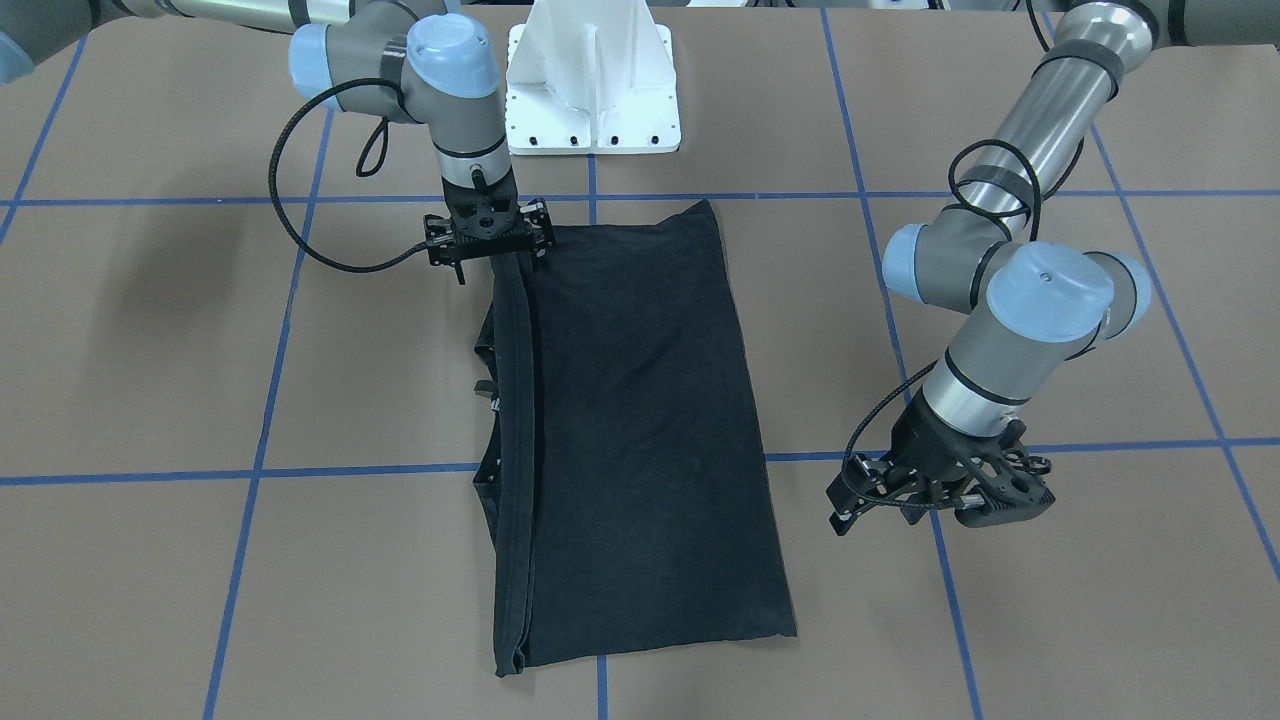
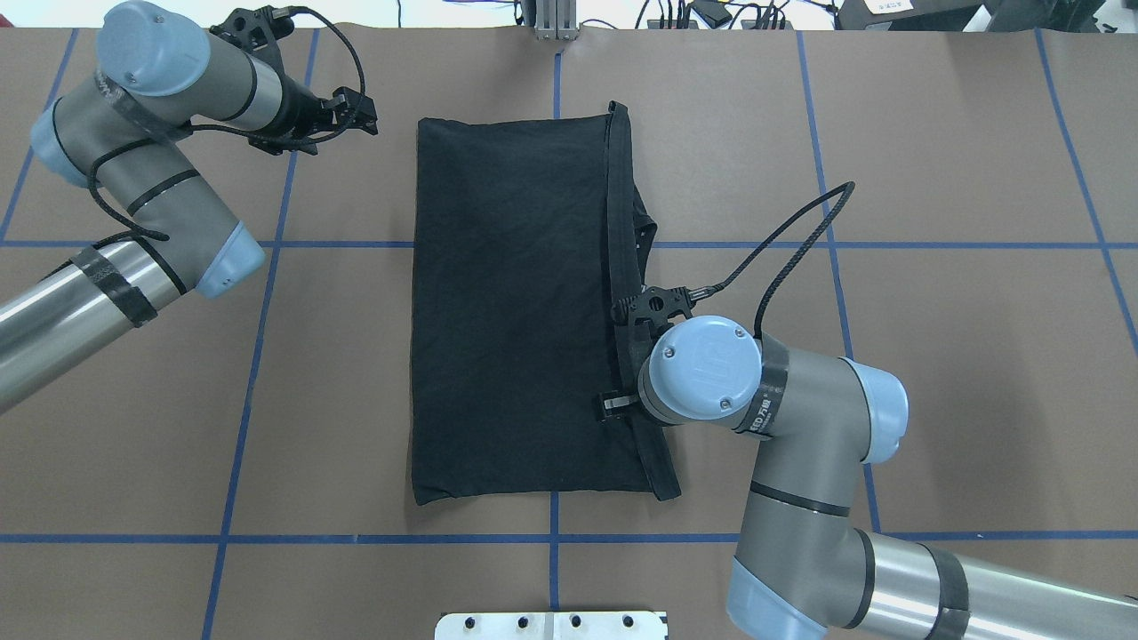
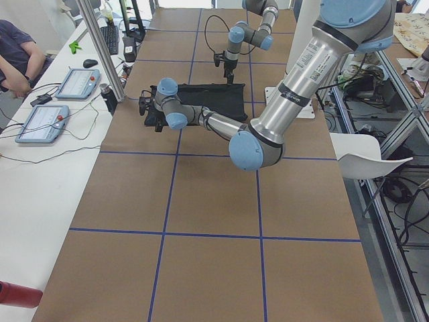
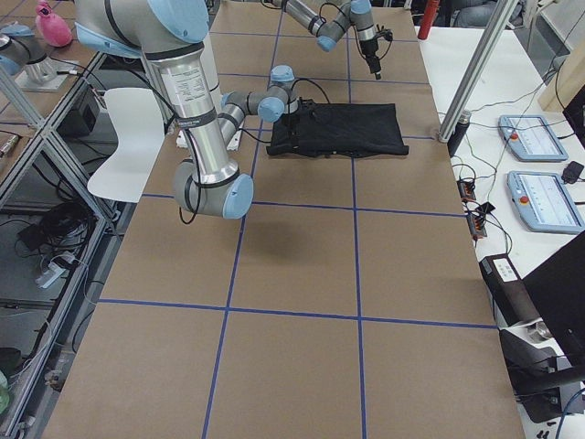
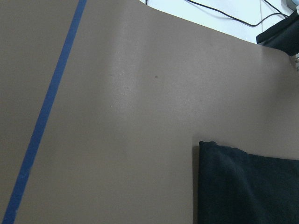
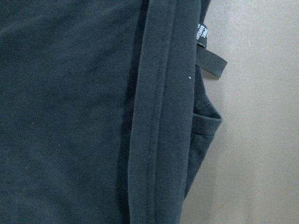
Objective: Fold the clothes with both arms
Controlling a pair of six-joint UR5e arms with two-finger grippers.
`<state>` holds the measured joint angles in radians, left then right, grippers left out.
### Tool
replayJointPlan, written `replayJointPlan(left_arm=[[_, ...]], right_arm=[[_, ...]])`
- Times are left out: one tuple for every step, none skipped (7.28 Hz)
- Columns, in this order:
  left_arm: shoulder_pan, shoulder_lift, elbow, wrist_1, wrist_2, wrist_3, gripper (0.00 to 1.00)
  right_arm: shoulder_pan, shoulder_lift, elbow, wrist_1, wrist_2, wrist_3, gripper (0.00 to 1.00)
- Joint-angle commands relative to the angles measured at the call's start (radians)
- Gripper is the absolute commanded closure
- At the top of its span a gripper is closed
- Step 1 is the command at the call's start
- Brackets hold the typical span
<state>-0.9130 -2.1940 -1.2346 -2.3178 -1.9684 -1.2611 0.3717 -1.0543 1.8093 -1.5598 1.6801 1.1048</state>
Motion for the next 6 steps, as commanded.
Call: replayJointPlan(left_arm=[[0.000, 0.000, 0.000, 0.000, 0.002, 0.000, 0.00], [0.000, 0.002, 0.000, 0.000, 0.002, -0.001, 0.00], [0.000, 0.003, 0.000, 0.000, 0.002, -0.001, 0.00], [0.000, 0.008, 0.000, 0.000, 0.002, 0.000, 0.00], [0.000, 0.008, -0.002, 0.000, 0.002, -0.001, 0.00], [0.000, 0.008, -0.002, 0.000, 0.002, -0.001, 0.00]], right_arm=[[-0.002, 0.033, -0.022, -0.042, -0.002, -0.017, 0.00], [-0.003, 0.033, -0.039, -0.042, -0.002, -0.020, 0.00], [-0.002, 0.033, -0.053, -0.042, -0.003, -0.032, 0.00], [-0.002, 0.033, -0.057, -0.042, -0.005, -0.040, 0.00], [-0.003, 0.033, -0.062, -0.043, -0.005, -0.040, 0.00], [-0.005, 0.033, -0.073, -0.043, -0.005, -0.042, 0.00]])
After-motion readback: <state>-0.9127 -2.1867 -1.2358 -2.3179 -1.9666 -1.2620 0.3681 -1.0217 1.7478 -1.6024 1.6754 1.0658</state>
